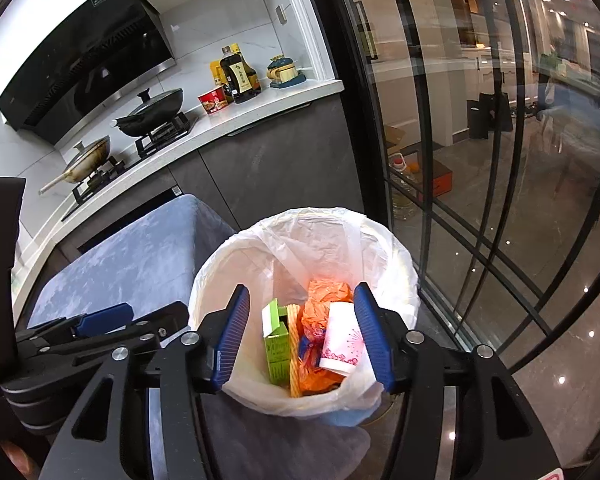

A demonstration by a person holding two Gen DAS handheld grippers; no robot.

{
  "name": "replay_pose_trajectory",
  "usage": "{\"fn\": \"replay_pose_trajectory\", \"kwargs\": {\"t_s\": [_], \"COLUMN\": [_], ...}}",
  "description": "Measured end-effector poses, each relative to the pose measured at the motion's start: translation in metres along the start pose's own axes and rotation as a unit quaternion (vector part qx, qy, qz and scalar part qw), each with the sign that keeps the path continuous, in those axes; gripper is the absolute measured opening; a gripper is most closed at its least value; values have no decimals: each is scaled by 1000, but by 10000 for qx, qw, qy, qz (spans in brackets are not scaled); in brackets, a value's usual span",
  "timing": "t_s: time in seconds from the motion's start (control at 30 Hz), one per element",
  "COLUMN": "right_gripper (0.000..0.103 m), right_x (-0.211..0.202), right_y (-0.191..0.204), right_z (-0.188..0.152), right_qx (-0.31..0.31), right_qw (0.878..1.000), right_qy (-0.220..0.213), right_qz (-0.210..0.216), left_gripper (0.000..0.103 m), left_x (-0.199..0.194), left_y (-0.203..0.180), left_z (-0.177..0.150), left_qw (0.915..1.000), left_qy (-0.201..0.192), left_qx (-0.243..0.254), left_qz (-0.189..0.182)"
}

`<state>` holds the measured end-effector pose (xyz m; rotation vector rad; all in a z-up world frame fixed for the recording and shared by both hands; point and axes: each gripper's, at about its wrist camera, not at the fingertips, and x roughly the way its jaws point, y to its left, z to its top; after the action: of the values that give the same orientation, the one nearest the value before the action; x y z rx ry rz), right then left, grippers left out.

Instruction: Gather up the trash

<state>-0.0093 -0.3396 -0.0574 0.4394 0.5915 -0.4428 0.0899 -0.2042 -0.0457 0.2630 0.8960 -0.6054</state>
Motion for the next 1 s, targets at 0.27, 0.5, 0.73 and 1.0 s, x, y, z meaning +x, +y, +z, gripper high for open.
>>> {"fn": "replay_pose_trajectory", "kwargs": {"t_s": [0.27,0.5,0.73,1.0], "right_gripper": [63,71,75,87], "right_x": [-14,-21,-27,-35], "right_y": [4,11,11,10], "right_z": [-3,-9,-14,-16], "right_qx": [-173,-316,-414,-521], "right_qw": [9998,9994,9987,9978], "right_qy": [-38,7,70,33], "right_qz": [-108,-156,-274,-400], "left_gripper": [76,83,86,90], "left_x": [-12,-20,-26,-30], "left_y": [5,13,16,16], "left_z": [-10,-18,-27,-31], "left_qw": [9999,9997,9995,9994], "left_qy": [-81,-74,-103,-81], "left_qx": [25,-38,-31,-57], "left_qz": [117,222,312,335]}}
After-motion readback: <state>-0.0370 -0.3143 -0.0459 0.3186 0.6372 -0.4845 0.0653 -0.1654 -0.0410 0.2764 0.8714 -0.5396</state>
